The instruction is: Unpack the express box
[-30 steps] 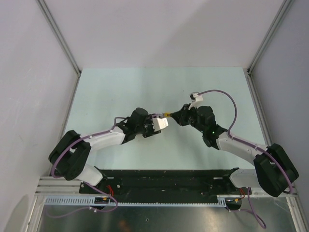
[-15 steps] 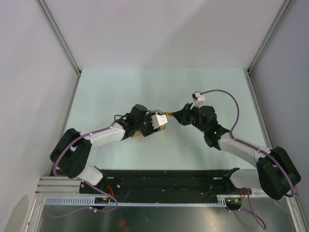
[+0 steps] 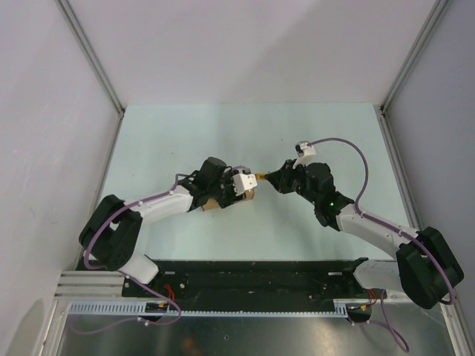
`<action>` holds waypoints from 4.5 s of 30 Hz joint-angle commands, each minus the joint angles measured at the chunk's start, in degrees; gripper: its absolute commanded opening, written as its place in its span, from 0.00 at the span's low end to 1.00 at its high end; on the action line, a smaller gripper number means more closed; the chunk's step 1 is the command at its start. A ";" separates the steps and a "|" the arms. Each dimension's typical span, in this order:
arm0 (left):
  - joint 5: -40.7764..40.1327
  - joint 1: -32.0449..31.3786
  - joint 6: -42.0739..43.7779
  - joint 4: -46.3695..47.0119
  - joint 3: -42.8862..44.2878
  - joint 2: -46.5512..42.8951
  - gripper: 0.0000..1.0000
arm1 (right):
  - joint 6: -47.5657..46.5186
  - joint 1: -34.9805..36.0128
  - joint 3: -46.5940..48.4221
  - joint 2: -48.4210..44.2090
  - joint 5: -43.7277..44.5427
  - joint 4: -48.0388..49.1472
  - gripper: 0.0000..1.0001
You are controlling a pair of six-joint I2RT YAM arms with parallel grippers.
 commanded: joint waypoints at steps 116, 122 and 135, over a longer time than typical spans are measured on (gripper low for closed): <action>-8.63 -2.03 1.21 -6.80 1.63 1.75 0.19 | 3.45 -0.51 0.46 1.90 -4.23 0.86 0.00; -8.54 -2.03 1.04 -6.80 1.36 2.01 0.19 | 4.15 -0.25 0.46 -0.91 -2.22 0.76 0.00; -8.80 -1.94 1.04 -6.72 1.10 2.01 0.18 | 4.33 -0.86 0.46 -1.88 -1.69 -0.29 0.00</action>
